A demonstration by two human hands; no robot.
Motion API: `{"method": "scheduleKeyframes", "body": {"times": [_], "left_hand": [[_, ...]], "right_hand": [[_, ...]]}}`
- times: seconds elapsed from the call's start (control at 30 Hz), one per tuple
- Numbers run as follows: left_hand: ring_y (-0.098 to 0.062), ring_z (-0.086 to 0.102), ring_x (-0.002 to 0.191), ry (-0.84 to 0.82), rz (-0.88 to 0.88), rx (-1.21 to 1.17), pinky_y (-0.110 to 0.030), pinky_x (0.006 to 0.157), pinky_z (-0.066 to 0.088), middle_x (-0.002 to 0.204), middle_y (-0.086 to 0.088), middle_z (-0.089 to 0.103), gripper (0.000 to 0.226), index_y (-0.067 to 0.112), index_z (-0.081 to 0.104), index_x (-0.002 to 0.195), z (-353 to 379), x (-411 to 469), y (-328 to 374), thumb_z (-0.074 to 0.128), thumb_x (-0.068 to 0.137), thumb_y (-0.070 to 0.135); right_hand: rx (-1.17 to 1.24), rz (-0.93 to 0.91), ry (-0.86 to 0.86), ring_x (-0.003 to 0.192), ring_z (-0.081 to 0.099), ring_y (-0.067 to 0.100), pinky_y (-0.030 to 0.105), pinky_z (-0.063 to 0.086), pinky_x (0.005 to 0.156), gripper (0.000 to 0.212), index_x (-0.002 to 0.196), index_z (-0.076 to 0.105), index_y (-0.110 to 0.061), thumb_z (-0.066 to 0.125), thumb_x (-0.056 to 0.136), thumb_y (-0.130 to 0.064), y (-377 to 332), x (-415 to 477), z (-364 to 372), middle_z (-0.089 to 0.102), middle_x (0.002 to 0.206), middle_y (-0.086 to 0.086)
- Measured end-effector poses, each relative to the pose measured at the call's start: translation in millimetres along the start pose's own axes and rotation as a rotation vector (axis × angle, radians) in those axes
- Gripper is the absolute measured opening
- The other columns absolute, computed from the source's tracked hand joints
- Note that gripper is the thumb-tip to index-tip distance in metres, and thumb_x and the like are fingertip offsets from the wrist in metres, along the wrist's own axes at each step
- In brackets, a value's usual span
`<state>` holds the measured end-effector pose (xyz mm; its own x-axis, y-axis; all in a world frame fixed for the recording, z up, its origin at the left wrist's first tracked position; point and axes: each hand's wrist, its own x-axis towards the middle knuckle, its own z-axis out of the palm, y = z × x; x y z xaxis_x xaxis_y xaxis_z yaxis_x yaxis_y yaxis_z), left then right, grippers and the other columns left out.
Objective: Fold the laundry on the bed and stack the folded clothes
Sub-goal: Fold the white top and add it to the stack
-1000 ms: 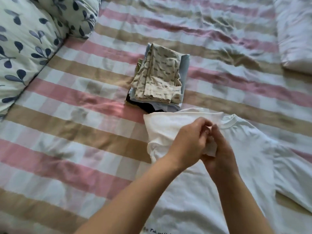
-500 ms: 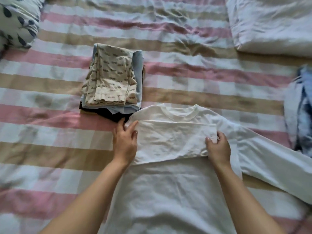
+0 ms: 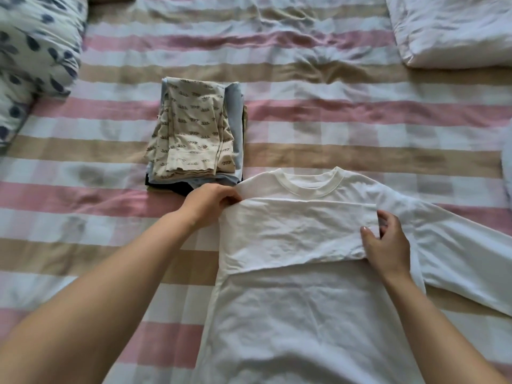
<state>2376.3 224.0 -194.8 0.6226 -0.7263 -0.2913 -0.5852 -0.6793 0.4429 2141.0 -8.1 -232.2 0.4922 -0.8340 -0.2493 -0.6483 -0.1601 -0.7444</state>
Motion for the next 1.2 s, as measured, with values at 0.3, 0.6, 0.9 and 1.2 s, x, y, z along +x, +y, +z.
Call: {"method": "scheduleKeyframes", "body": {"times": [0.3, 0.6, 0.9, 1.2], "left_hand": [[-0.032, 0.055, 0.100, -0.112, 0.051, 0.089, -0.040, 0.084, 0.044, 0.107, -0.013, 0.058, 0.019, 0.005, 0.066, 0.103, -4, -1, -13, 0.059, 0.089, 0.015], [-0.031, 0.055, 0.092, 0.742, -0.100, 0.012, -0.037, 0.079, 0.040, 0.095, -0.021, 0.063, 0.017, -0.001, 0.067, 0.092, 47, -32, 34, 0.060, 0.078, -0.008], [-0.015, -0.026, 0.139, 0.012, -0.105, 0.256, -0.036, 0.111, -0.017, 0.152, 0.005, -0.023, 0.062, 0.029, -0.009, 0.146, 97, -40, 46, 0.022, 0.096, 0.048], [-0.030, 0.053, 0.117, 0.107, 0.337, -0.053, -0.040, 0.095, 0.045, 0.128, -0.012, 0.057, 0.037, 0.005, 0.058, 0.120, 119, -34, 224, 0.054, 0.083, 0.006]], "right_hand": [[0.058, -0.049, 0.055, 0.088, 0.055, 0.012, 0.025, 0.037, 0.077, 0.039, 0.120, 0.054, -0.014, 0.065, 0.083, -0.011, 9, -9, -9, 0.063, 0.104, 0.003], [-0.338, -0.350, 0.194, 0.111, 0.050, 0.042, 0.041, 0.032, 0.094, 0.042, 0.123, 0.053, -0.001, 0.054, 0.083, -0.015, 2, -21, 0, 0.054, 0.119, 0.026], [-0.805, -0.390, -0.340, 0.141, -0.018, 0.009, 0.042, -0.009, 0.113, 0.061, 0.148, 0.000, -0.031, 0.024, 0.096, -0.050, 14, -17, 18, -0.022, 0.153, -0.006], [-0.397, -0.265, 0.179, 0.091, 0.058, 0.039, 0.041, 0.040, 0.080, 0.044, 0.111, 0.064, -0.005, 0.043, 0.078, -0.025, 44, -29, -107, 0.064, 0.103, 0.017]]}}
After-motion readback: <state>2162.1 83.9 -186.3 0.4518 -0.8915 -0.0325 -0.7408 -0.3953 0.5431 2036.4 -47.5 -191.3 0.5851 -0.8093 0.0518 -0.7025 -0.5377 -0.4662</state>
